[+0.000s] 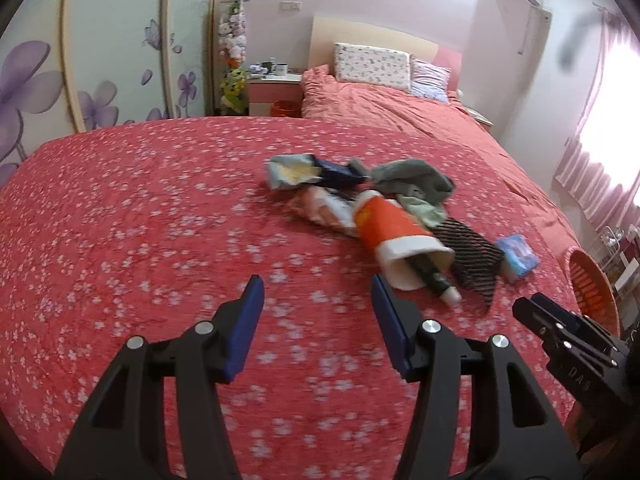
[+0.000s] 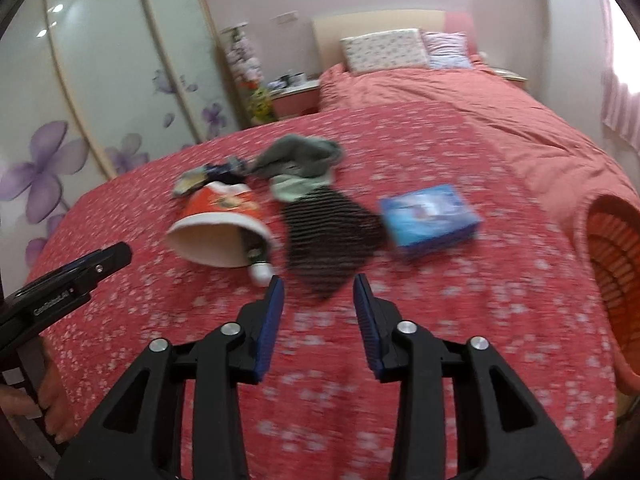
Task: Collect trash
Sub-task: 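Return both tools to the bed and grasp the green tube with the right tool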
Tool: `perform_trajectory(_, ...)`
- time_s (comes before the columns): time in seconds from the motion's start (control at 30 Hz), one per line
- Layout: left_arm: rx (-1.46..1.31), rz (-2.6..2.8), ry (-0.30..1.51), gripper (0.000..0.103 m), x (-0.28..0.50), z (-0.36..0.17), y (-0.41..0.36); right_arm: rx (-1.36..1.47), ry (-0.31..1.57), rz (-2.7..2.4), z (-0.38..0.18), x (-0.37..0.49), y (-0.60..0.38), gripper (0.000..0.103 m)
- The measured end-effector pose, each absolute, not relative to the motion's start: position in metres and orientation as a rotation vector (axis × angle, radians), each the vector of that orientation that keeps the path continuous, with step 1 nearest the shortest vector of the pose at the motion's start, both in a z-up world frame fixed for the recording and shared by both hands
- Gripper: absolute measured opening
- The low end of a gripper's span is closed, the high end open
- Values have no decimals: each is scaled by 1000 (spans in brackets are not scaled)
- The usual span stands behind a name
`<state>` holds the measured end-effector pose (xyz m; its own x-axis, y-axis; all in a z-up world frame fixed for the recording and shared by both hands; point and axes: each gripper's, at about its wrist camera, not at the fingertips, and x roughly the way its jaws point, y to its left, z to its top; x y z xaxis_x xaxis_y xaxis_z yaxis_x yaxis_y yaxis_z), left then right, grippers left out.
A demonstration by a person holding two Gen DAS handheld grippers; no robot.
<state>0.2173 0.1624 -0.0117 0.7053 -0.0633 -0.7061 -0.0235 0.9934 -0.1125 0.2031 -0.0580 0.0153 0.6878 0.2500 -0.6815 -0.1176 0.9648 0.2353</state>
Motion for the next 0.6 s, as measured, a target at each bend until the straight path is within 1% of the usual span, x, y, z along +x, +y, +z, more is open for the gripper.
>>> perform_trajectory(0.03,-117,-15,786,55,217,-12,167,181,790,221,15,205,-53,35)
perform_trajectory(0.1,-118,6,780,55,218,-12,177,184,803,249,12,214,-41,29)
perform_trajectory(0.2,-127,29,778,56,221,-13,191,191,824,279,7,224,-28,23)
perform_trajectory(0.27,-133,38,779,57,222,-15,199,186,838,287,5,230,-21,21)
perform_trajectory(0.6,-165,29,797,58,226,-26,217,128,868,251,-4,251,-8,21)
